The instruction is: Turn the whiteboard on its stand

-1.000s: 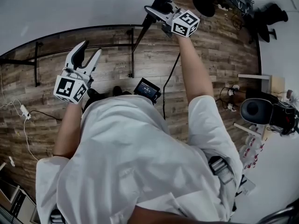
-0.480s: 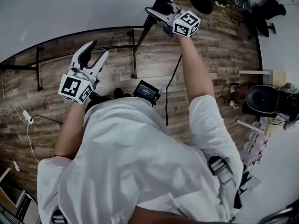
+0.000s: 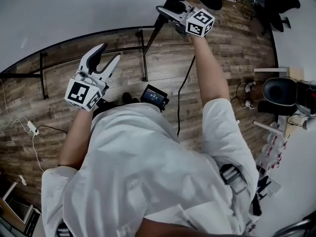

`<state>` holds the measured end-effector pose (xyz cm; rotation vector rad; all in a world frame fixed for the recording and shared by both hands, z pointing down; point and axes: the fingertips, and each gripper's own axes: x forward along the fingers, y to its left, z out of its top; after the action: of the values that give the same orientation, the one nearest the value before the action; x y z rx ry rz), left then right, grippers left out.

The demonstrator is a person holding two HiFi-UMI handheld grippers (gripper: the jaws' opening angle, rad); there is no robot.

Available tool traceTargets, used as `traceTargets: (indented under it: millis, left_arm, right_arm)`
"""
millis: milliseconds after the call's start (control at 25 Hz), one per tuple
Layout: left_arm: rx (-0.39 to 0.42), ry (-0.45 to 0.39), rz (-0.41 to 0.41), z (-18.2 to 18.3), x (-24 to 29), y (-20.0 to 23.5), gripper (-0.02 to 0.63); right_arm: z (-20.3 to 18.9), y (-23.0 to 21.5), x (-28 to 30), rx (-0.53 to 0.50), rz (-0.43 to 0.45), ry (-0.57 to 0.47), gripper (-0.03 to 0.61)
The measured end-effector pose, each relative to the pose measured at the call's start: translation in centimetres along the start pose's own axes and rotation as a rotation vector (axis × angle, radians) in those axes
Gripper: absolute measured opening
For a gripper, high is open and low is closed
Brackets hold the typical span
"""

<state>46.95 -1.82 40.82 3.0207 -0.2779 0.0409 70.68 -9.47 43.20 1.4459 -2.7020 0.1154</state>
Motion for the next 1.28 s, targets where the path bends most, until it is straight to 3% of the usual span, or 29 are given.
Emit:
traceTargets:
  millis: [680,1280]
  left_arm:
    - [-0.007,0.012,-0.068,-0.5,3.7,-1.4,0.224]
    - [-0.013,0.012,-0.070,-0.7,4.0,-1.5,0.224]
  right_arm:
    - [-1.0,-3.6,-4.9,0.020,-0.064,0.005,0.218]
    - [-1.3,-5.3,-8.8,0.047,-0.111,0.020,0.227]
